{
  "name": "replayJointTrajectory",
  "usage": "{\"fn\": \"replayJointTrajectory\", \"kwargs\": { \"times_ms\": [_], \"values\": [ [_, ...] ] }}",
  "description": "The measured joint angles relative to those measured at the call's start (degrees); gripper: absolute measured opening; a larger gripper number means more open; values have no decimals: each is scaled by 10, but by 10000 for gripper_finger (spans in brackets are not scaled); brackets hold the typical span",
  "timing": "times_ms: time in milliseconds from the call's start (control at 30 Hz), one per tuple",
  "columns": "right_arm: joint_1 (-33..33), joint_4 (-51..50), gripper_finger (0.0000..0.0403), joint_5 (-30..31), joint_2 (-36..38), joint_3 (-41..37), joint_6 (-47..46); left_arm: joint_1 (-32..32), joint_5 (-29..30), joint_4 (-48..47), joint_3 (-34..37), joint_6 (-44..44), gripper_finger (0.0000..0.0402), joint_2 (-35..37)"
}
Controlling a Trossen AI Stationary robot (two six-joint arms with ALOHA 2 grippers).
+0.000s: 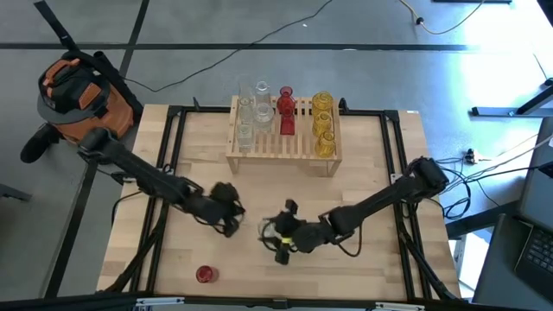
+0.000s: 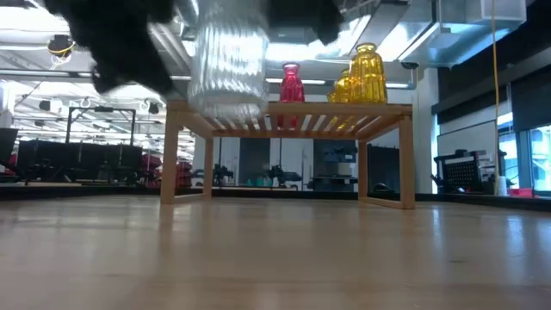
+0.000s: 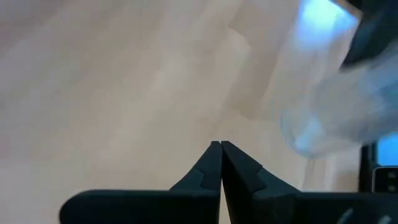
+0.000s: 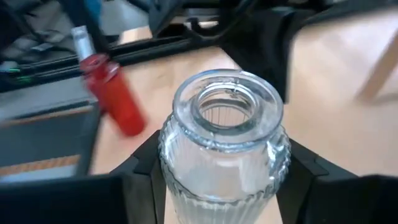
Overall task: Sort vases onto shelf
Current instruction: Put the transparent vase on the shelf aligned with the other transparent vases
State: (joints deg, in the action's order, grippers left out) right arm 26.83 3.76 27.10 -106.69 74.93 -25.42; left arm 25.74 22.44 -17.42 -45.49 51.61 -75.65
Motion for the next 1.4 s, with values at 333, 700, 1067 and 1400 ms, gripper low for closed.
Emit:
{"fn": "replayJointTrajectory", "kwargs": {
  "times_ms": [333,700,1067,1400],
  "values": [
    [-143,-198,175,60,8,235,127,27,68,-242,0,37,0,163],
    [-247,-289,175,89,8,252,27,62,138,-365,8,85,0,220],
    [-271,-228,175,117,-21,225,12,63,140,-369,68,84,0,252],
    [-285,-218,175,129,-31,225,13,63,139,-371,94,82,0,295]
  ]
}}
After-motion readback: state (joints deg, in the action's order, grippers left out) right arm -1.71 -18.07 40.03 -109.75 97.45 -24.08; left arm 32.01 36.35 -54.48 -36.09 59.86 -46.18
